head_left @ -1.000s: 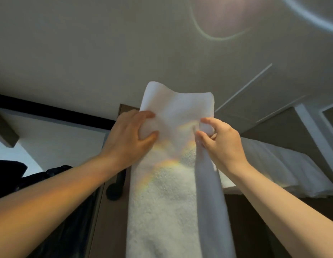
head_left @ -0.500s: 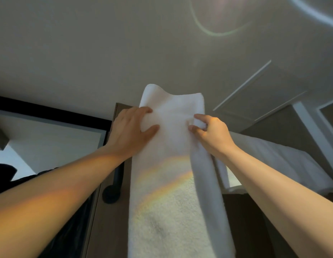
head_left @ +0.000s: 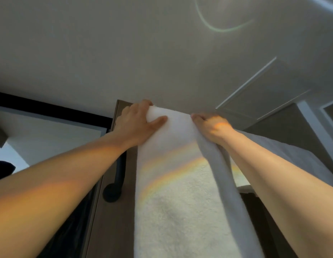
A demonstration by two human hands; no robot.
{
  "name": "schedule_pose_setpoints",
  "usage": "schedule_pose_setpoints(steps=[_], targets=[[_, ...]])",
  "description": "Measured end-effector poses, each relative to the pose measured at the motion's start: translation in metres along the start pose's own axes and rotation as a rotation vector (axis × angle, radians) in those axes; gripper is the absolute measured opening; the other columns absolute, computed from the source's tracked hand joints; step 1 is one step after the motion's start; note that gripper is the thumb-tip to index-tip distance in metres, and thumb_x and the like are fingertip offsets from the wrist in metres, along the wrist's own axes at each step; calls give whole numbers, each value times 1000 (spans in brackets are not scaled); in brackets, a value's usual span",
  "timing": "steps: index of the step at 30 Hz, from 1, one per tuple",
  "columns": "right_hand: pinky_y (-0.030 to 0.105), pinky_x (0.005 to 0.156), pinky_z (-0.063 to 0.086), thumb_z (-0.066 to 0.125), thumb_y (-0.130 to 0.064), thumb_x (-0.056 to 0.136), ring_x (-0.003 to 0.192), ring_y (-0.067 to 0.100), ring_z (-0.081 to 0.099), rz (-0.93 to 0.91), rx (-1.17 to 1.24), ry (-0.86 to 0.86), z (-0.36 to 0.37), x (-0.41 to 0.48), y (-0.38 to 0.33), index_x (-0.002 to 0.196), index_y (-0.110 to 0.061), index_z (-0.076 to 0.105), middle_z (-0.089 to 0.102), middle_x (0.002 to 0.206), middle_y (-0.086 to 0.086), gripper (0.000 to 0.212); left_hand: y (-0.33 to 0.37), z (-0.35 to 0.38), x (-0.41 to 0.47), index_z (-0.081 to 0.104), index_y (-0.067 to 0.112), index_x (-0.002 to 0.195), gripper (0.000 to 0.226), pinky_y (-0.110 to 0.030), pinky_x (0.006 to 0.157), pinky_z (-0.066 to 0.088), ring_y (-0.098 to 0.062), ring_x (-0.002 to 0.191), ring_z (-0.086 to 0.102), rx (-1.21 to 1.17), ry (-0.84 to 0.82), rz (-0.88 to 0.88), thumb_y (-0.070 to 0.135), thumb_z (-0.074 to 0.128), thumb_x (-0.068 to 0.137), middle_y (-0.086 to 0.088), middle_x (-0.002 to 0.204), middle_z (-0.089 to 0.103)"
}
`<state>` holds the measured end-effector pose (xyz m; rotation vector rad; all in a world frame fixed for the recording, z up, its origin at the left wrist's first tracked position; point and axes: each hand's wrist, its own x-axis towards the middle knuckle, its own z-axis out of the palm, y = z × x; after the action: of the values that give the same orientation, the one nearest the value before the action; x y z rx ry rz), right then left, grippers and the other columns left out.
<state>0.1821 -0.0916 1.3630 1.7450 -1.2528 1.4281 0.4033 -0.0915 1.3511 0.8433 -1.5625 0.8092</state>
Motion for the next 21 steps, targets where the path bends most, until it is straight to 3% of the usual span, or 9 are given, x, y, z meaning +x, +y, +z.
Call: schedule_pose_setpoints(steps=[3, 6, 9, 11, 13, 15, 19, 21], targets=[[37, 95, 39, 27, -35, 104, 121, 32, 51, -39, -57, -42, -5, 0, -1, 105, -17, 57, 57, 132, 17, 34, 2, -3, 6, 49, 16, 125, 60, -43, 94, 46, -28, 116, 48, -20, -17, -35, 63, 49, 87, -6, 131, 42], [35, 110, 32, 29, -33, 104, 136, 29, 40, -89, -32, -68, -10, 0, -4, 129, -18, 54, 47, 146, 11, 39, 2, -6, 12, 54, 14, 116, 56, -36, 78, 48, -25, 99, 57, -62, -55, -56, 62, 49, 88, -5, 113, 58], [22, 108, 20, 32, -29, 106, 142, 19, 29, -150, 69, -86, -10, -5, -7, 142, -18, 46, 39, 153, 3, 40, 0, -4, 12, 53, 17, 114, 53, -34, 73, 48, -21, 89, 57, -95, -54, -64, 63, 50, 87, -1, 101, 59], [17, 92, 27, 36, -27, 105, 128, 12, 40, -113, 189, -132, -12, -3, -10, 136, -19, 50, 49, 138, 0, 35, 0, -3, 12, 52, 17, 111, 52, -31, 67, 45, -17, 85, 56, -101, -28, -45, 63, 52, 86, 1, 96, 57], [23, 70, 33, 42, -33, 103, 91, 14, 49, 17, 295, -146, -10, 3, -12, 102, -26, 57, 54, 101, -3, 16, -2, -1, 11, 51, 19, 109, 51, -27, 62, 44, -10, 80, 54, -152, -18, -38, 63, 54, 85, 8, 90, 54], [27, 53, 30, 49, -45, 98, 61, 16, 42, 164, 358, -143, -9, 5, -10, 74, -26, 46, 45, 69, -2, 31, -6, 0, 10, 49, 23, 108, 49, -24, 59, 44, -5, 80, 54, -235, -20, -56, 64, 57, 83, 14, 89, 52], [26, 49, 31, 50, -47, 96, 55, 17, 39, 207, 409, -101, -3, 7, -7, 68, -25, 39, 36, 60, -2, 37, -12, -2, 8, 53, 23, 106, 50, -26, 60, 49, -9, 81, 60, -302, -41, -89, 65, 60, 80, 9, 93, 59], [22, 48, 31, 42, -42, 100, 53, 12, 37, 140, 361, -86, -4, 0, -12, 80, -25, 44, 35, 62, -5, 26, -11, -1, 8, 54, 23, 106, 49, -26, 60, 48, -9, 82, 59, -293, -22, -97, 64, 60, 80, 8, 94, 60]])
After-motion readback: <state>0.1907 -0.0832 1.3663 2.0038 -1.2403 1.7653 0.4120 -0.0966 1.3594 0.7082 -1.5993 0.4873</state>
